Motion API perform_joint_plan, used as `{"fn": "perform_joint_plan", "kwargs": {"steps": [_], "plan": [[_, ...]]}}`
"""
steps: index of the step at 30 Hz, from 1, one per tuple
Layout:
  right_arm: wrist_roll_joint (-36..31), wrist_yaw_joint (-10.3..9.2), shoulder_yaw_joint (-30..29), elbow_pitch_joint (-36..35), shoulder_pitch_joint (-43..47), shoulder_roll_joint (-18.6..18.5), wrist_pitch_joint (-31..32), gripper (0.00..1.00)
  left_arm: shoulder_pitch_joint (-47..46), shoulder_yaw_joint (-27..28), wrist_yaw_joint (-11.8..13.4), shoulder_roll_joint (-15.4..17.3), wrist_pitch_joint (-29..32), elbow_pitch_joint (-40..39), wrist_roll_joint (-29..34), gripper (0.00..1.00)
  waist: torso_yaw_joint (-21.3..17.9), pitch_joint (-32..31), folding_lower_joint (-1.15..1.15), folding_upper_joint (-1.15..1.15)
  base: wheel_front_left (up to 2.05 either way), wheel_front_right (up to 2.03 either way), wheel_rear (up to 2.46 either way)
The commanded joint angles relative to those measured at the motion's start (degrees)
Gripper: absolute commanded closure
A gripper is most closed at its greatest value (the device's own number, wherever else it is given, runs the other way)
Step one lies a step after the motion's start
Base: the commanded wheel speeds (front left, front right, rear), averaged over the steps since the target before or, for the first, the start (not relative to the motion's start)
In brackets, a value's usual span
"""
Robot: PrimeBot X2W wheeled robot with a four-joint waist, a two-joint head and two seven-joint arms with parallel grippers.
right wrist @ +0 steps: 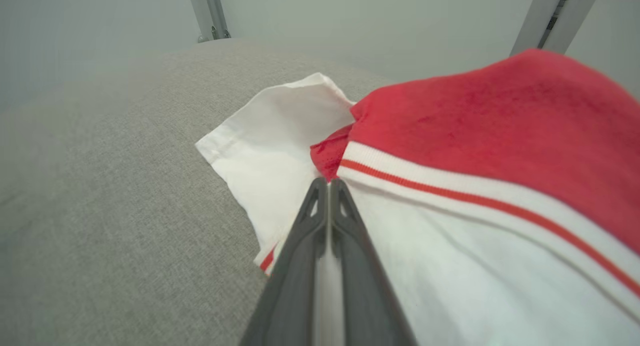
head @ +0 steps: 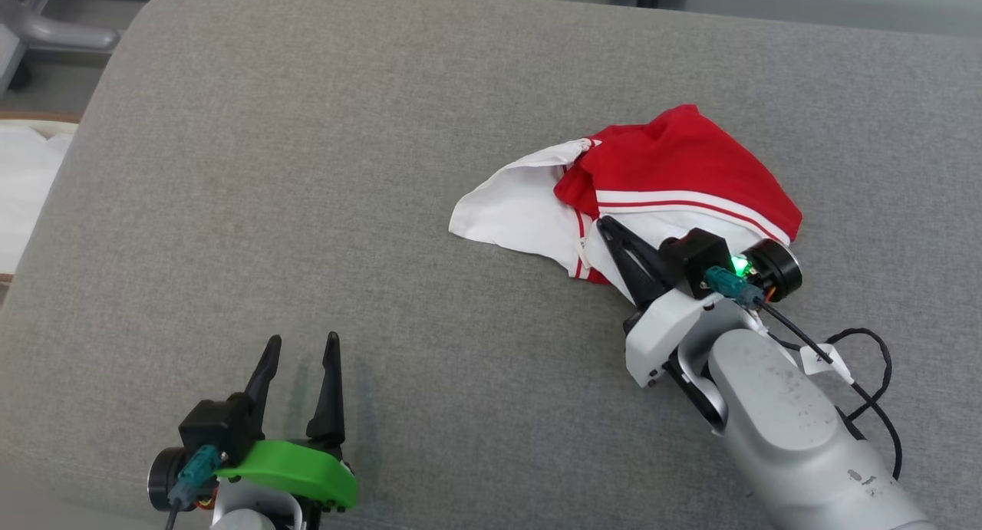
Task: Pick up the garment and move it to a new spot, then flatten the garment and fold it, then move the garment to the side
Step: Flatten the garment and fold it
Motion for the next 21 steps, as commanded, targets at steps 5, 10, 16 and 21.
{"fn": "perform_joint_plan", "kwargs": {"steps": [5, 10, 16, 21], "plan": [[1.86, -0.09, 0.58, -3.81, 1.15, -0.25, 0.0, 1.0, -0.49, 0.28, -0.18, 0.09, -0.02, 0.23, 0.52, 0.0, -0.88, -0.78, 0.0, 0.0, 0.0, 0.0, 0.0], [6.99, -0.09, 4.82, -11.32, -0.72, -0.23, -0.01, 1.0, -0.08, -0.45, -0.19, 0.09, -0.02, 0.42, 0.58, 0.0, -1.45, -2.4, 0.0, 0.0, 0.0, 0.0, 0.0], [16.41, -0.08, 13.9, -21.92, -8.61, -0.27, -0.05, 1.0, 1.55, -1.18, -0.18, 0.09, -0.02, 1.31, 1.3, 0.0, -1.34, -4.6, 0.0, 0.0, 0.0, 0.0, 0.0], [22.86, -0.09, 13.45, -27.19, -18.13, -0.29, -0.05, 1.0, 2.65, -0.97, -0.18, 0.11, -0.02, 1.77, 1.62, 0.0, -0.42, -5.47, 0.0, 0.0, 0.0, 0.0, 0.0]]}}
